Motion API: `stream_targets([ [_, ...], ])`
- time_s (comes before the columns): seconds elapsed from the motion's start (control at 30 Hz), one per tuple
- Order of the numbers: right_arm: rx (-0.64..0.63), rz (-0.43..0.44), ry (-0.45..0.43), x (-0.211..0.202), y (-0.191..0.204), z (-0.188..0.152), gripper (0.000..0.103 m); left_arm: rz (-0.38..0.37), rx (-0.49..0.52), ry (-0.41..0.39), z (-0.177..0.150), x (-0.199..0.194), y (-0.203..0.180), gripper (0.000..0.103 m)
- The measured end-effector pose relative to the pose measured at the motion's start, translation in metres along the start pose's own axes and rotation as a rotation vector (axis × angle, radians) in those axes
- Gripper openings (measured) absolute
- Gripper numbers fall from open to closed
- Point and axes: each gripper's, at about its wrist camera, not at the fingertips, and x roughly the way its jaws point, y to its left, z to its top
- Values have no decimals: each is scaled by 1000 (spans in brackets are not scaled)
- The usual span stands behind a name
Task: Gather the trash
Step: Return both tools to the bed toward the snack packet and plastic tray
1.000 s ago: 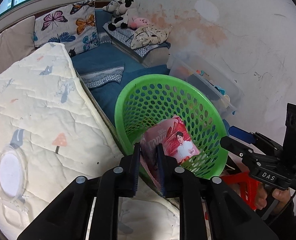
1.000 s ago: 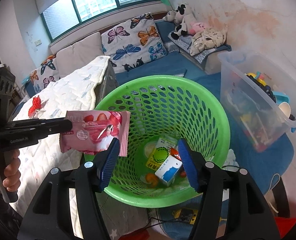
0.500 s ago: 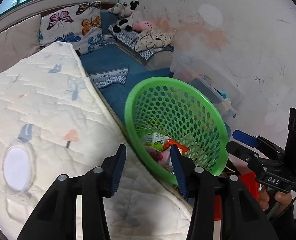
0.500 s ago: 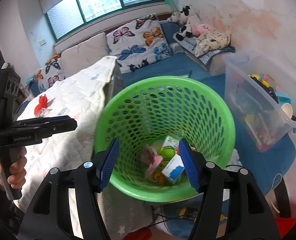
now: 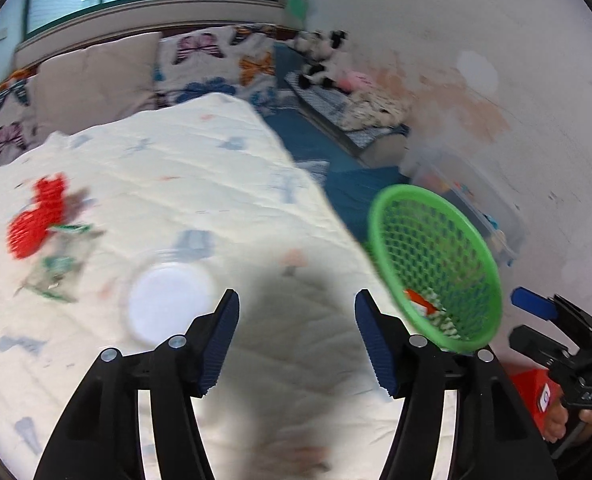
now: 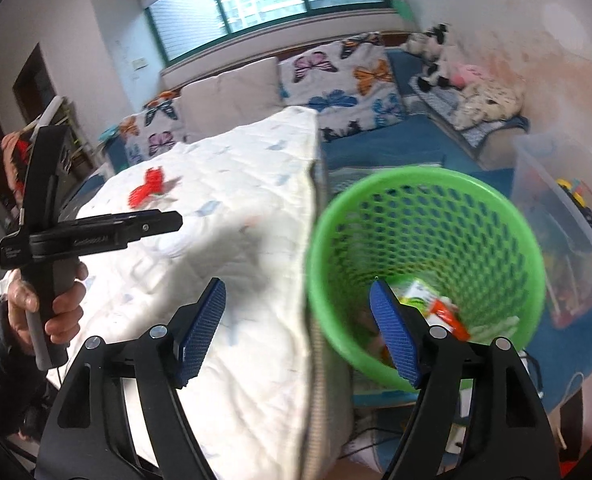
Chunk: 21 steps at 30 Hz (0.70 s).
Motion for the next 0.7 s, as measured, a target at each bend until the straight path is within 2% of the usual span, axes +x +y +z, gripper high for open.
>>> stream_targets([
  [0.4, -121, 111, 25, 45, 90, 35, 78, 212, -168, -57, 3, -55, 128, 64],
  [0.7, -181, 148, 94, 104, 136, 53, 78, 290, -223, -53, 9, -67, 188, 64],
])
